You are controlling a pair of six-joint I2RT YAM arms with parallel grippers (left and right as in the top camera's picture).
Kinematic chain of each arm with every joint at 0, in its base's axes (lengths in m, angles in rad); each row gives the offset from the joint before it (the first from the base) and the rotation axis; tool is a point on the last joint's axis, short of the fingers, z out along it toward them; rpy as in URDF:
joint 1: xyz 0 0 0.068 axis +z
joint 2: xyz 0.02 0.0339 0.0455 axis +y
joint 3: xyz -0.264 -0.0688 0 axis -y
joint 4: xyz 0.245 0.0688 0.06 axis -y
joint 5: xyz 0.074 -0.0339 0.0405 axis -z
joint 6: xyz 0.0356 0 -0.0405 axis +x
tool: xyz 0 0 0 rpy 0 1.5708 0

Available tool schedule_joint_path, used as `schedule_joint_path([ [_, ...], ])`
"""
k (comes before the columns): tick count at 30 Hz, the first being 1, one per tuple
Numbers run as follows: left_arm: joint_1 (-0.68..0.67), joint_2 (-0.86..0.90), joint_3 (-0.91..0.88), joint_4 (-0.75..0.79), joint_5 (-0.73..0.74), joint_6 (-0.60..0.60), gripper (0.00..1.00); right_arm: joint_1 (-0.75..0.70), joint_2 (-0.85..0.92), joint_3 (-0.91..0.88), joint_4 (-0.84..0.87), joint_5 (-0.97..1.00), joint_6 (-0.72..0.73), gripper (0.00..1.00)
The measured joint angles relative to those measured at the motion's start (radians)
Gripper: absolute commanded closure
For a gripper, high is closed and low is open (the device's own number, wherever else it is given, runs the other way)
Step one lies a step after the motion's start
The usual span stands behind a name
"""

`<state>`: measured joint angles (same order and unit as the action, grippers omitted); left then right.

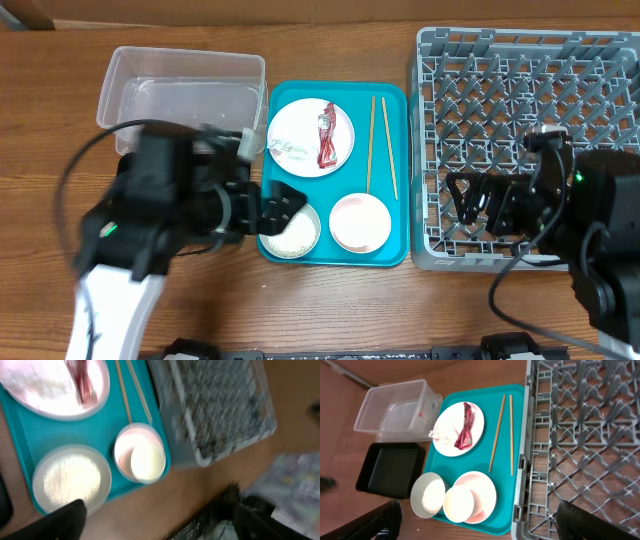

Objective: Sort waste into correct bins and load items into the dishwasher
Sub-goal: 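Reach left gripper to the white cup on the teal tray and grasp it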

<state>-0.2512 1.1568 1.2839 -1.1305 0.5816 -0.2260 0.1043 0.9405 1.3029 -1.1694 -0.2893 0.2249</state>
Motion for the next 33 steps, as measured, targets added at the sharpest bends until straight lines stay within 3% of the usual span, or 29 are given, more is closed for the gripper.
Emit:
schedule_joint_path([
  [8, -0.392, 0.271, -0.003, 0.082, -0.323, -0.087, 0.22, 0.000, 0.065, 0.000, 0.006, 0.080, 0.163, 0.01],
  [13, -0.505, 0.444, -0.003, 0.167, -0.507, -0.140, 0.32, 0.000, 0.077, 0.000, 0.003, 0.095, 0.192, 0.01],
  [18, -0.497, 0.572, -0.003, 0.212, -0.572, -0.182, 0.59, 0.000, 0.077, 0.000, -0.019, 0.098, 0.199, 0.01],
  [22, -0.485, 0.618, -0.005, 0.222, -0.569, -0.198, 0.96, 0.000, 0.077, 0.000, -0.027, 0.099, 0.201, 0.01],
  [33, -0.430, 0.525, 0.035, 0.121, -0.529, -0.197, 0.96, 0.000, 0.077, 0.000, -0.027, 0.100, 0.206, 0.10],
])
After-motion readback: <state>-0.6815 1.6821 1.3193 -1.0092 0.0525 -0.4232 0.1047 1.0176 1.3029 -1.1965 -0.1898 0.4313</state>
